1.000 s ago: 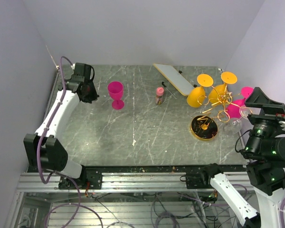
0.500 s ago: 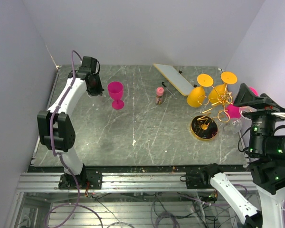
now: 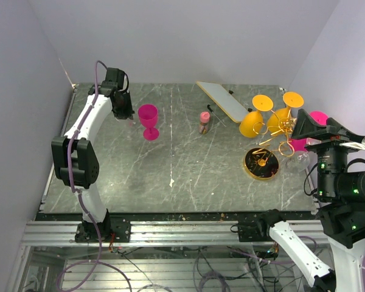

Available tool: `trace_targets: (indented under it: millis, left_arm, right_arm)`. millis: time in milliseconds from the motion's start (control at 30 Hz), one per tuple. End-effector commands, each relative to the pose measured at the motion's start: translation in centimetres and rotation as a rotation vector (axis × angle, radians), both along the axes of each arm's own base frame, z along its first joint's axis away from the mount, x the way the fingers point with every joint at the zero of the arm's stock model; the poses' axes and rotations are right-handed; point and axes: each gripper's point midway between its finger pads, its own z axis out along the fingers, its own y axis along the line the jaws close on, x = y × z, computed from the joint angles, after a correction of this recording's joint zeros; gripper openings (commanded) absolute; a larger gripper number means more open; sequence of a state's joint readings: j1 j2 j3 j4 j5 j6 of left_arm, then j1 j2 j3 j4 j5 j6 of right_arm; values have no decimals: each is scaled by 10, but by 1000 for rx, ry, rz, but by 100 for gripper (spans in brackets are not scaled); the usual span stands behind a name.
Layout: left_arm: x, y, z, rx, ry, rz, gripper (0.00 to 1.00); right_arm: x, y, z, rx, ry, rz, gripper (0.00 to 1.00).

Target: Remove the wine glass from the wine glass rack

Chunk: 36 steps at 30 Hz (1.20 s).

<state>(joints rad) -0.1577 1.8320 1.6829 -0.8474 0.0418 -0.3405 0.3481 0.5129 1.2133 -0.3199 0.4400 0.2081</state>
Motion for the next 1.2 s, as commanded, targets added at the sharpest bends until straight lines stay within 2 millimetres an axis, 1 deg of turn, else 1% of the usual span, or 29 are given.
trace_targets:
  millis: [0,100,200,300,367,400,433,533,667,867,1000,1167]
  left_arm:
    - [1,-4,18,-32,-30,-29,12]
    - [1,-4,21,-37,-42,-26,14]
    - [-2,-1,16,-22,-12,-26,14]
    - [-5,-3,9,-23,10,-54,20]
    - [-6,-4,8,-22,18,-74,28]
    - [-5,-3,8,-14,15,-71,35]
    - [-4,0,10,-3,9,-67,39]
    - [-2,5,17,22,-19,-54,47]
    - [1,7,33,24,-74,-46,59]
    - [-1,9,64,17,-178,-26,71]
    - [-4,6,81,-5,-232,-42,75]
    - [-8,0,90,-39,-253,-66,76]
  right_arm:
    - [-2,1,-2,-11,3,7,100]
    - [-2,1,-6,-8,9,9,100]
    - [-4,-1,-7,3,3,2,100]
    - [-5,0,-6,6,-1,12,100]
    - [-4,2,-5,3,-1,20,100]
    - [-3,3,-6,1,3,23,100]
    - [-2,4,-5,-1,6,27,99]
    - [1,6,-5,-3,27,35,100]
    - [0,8,-2,11,22,47,99]
    - [-1,12,1,38,26,72,100]
    - [-2,11,5,53,23,74,100]
    - [-1,12,3,59,31,74,100]
